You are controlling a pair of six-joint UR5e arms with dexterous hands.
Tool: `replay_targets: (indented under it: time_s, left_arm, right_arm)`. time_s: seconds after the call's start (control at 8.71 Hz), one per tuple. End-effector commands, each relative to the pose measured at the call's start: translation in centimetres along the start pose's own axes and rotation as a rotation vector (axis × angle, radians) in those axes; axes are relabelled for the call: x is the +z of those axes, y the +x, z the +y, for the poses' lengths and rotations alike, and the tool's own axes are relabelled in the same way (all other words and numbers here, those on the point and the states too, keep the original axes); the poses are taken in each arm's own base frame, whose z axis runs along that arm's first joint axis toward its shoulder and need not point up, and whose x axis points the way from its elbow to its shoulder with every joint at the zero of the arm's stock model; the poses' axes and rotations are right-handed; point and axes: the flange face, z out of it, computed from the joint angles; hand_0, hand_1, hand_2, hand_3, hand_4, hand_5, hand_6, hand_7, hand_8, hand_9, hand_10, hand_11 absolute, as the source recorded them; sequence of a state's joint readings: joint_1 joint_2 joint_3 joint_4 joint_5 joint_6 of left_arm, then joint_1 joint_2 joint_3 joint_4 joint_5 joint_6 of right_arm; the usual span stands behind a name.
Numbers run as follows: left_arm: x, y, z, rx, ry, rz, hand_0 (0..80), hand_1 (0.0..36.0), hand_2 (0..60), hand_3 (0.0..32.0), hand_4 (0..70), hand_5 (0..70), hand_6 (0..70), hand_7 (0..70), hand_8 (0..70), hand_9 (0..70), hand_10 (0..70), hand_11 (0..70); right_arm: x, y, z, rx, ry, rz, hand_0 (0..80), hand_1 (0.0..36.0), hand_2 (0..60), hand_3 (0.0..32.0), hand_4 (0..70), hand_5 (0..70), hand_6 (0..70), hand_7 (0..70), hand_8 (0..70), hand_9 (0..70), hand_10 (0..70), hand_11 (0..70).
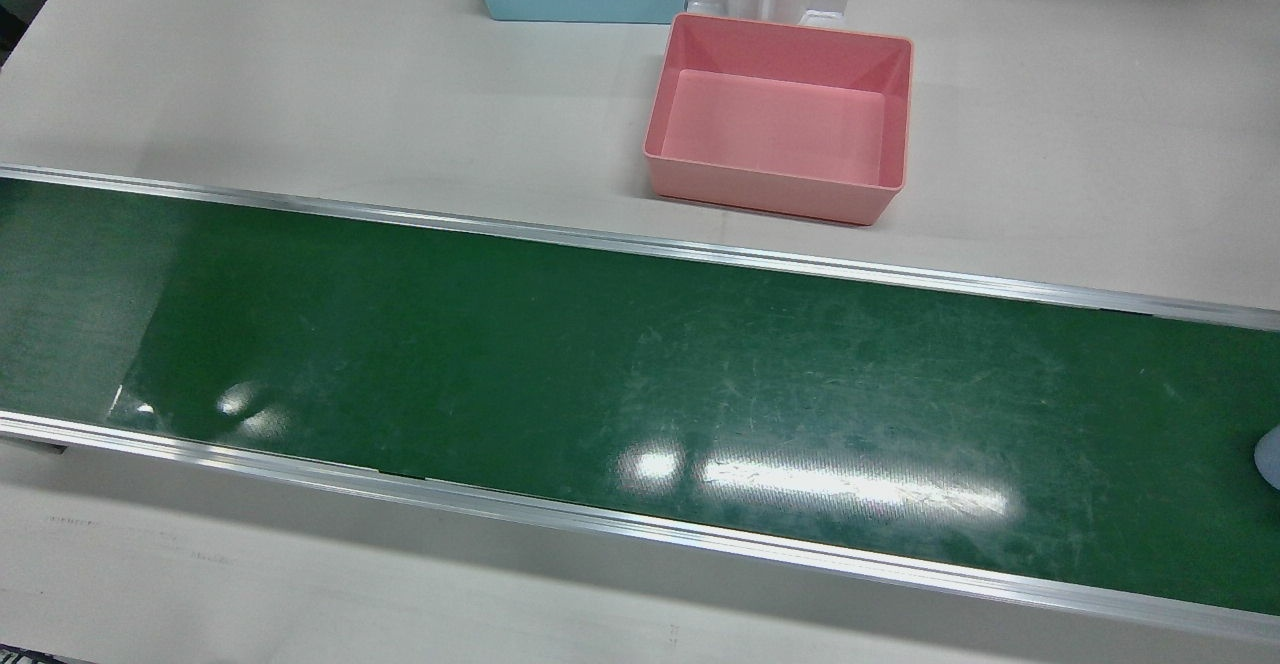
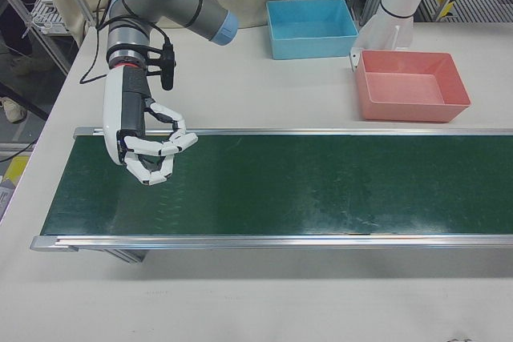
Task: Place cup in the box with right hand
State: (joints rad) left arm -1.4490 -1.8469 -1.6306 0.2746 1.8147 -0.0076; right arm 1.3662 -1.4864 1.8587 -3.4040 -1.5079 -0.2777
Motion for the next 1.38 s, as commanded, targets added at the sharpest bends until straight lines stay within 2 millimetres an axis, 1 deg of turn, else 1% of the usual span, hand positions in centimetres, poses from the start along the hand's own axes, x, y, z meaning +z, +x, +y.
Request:
replay_targets:
  time_s: [0.0,0.23,0.34,0.46,0.57,0.69,0.8,0.92,1.03,1.15,1.26]
  left_arm:
    - [0.0,0.0,0.0,0.000,0.000,0.001,0.0,0.0,0.0,0.0,0.0,0.0,0.0,0.0,0.0,0.0,0.0,0.0]
    - [0.0,0.0,0.0,0.000,0.000,0.001,0.0,0.0,0.0,0.0,0.0,0.0,0.0,0.0,0.0,0.0,0.0,0.0]
    - [0.0,0.0,0.0,0.000,0.000,-0.001,0.0,0.0,0.0,0.0,0.0,0.0,0.0,0.0,0.0,0.0,0.0,0.0]
    - [0.0,0.0,0.0,0.000,0.000,-0.001,0.0,0.0,0.0,0.0,0.0,0.0,0.0,0.0,0.0,0.0,0.0,0.0]
    - [0.0,0.0,0.0,0.000,0.000,0.001,0.0,0.0,0.0,0.0,0.0,0.0,0.0,0.0,0.0,0.0,0.0,0.0]
    - [0.0,0.0,0.0,0.000,0.000,0.001,0.0,0.0,0.0,0.0,0.0,0.0,0.0,0.0,0.0,0.0,0.0,0.0]
    - [0.0,0.0,0.0,0.000,0.000,-0.001,0.0,0.0,0.0,0.0,0.0,0.0,0.0,0.0,0.0,0.0,0.0,0.0]
    - [0.0,0.0,-0.1,0.000,0.001,0.001,0.0,0.0,0.0,0.0,0.0,0.0,0.0,0.0,0.0,0.0,0.0,0.0]
    - [0.0,0.0,-0.1,0.000,0.001,0.001,0.0,0.0,0.0,0.0,0.0,0.0,0.0,0.0,0.0,0.0,0.0,0.0]
    - [0.0,0.0,-0.1,0.000,0.001,-0.001,0.0,0.0,0.0,0.0,0.0,0.0,0.0,0.0,0.0,0.0,0.0,0.0]
    - [0.0,0.0,0.0,0.000,0.000,0.001,0.0,0.0,0.0,0.0,0.0,0.0,0.0,0.0,0.0,0.0,0.0,0.0]
  right_arm:
    - [0.1,0.2,-0.1,0.000,0.002,0.003,80.0,36.0,60.0,0.0,48.7,25.6,37.1,70.0,65.4,70.0,58.6,70.0]
    - [0.1,0.2,-0.1,0.000,0.002,0.003,80.0,36.0,60.0,0.0,45.0,25.6,37.2,70.0,65.5,70.0,59.2,70.0]
    - [0.1,0.2,-0.1,0.000,0.002,0.003,80.0,36.0,60.0,0.0,49.4,25.6,37.1,70.0,65.4,70.0,58.9,70.0]
    - [0.2,0.1,0.0,0.000,0.000,0.003,80.0,36.0,60.0,0.0,45.4,25.6,37.1,70.0,65.4,70.0,59.0,70.0]
    - [0.1,0.1,-0.1,0.000,0.002,0.002,80.0,36.0,60.0,0.0,46.2,25.6,37.1,70.0,65.3,70.0,58.9,70.0]
    - [0.0,-0.3,-0.2,-0.001,0.004,-0.009,80.0,36.0,60.0,0.0,50.7,25.6,37.0,70.0,65.2,70.0,58.8,70.0]
    - [-0.1,-0.4,-0.5,0.001,0.001,-0.016,80.0,36.0,60.0,0.0,45.6,25.6,37.0,70.0,65.2,70.0,58.8,70.0]
    - [-0.3,-0.4,-0.5,0.003,-0.002,-0.023,80.0,36.0,60.0,0.0,44.0,25.6,36.9,70.0,65.0,70.0,58.6,70.0]
    - [-0.1,-0.3,-0.7,0.002,-0.009,-0.025,80.0,36.0,60.0,0.0,38.3,26.1,36.5,70.0,65.4,70.0,59.7,70.0]
    - [0.3,0.0,-2.0,0.003,-0.018,-0.029,80.0,36.0,60.0,0.0,34.1,26.7,36.8,70.0,66.9,70.0,61.8,70.0]
    - [0.6,0.5,-3.4,0.005,-0.016,-0.029,80.0,36.0,60.0,0.0,32.5,27.3,37.5,70.0,68.8,70.0,64.7,70.0]
